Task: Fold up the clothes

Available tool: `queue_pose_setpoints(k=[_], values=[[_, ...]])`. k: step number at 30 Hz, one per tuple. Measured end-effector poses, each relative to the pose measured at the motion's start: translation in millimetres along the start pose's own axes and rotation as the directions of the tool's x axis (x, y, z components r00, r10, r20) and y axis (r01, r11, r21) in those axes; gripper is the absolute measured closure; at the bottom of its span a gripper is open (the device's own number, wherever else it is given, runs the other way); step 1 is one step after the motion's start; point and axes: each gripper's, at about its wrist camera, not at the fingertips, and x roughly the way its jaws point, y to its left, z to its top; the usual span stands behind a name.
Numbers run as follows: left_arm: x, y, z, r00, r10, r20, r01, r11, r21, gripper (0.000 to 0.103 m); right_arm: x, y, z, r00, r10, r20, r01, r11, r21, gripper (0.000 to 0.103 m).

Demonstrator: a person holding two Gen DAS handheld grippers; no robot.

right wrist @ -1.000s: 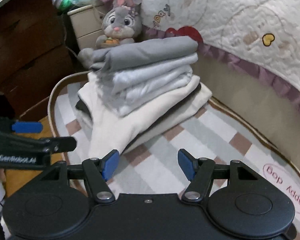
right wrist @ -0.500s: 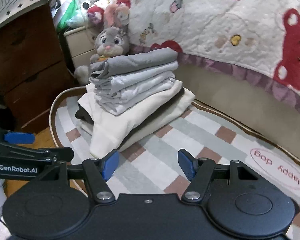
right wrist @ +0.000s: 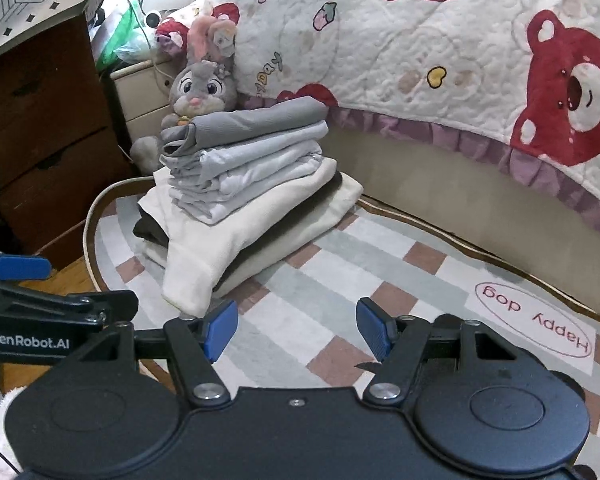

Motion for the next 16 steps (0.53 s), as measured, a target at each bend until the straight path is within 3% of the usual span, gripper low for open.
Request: queue_pose_setpoints(k=[16], values=[[-1.4, -2.7, 0.7, 0.999, 0.026, 0.022, -0.027, 0.999, 0.039, 0.0, 0.8, -3.3, -1.9, 1.0, -0.006, -0.004, 0.006, 0.999, 0.043, 0.032]])
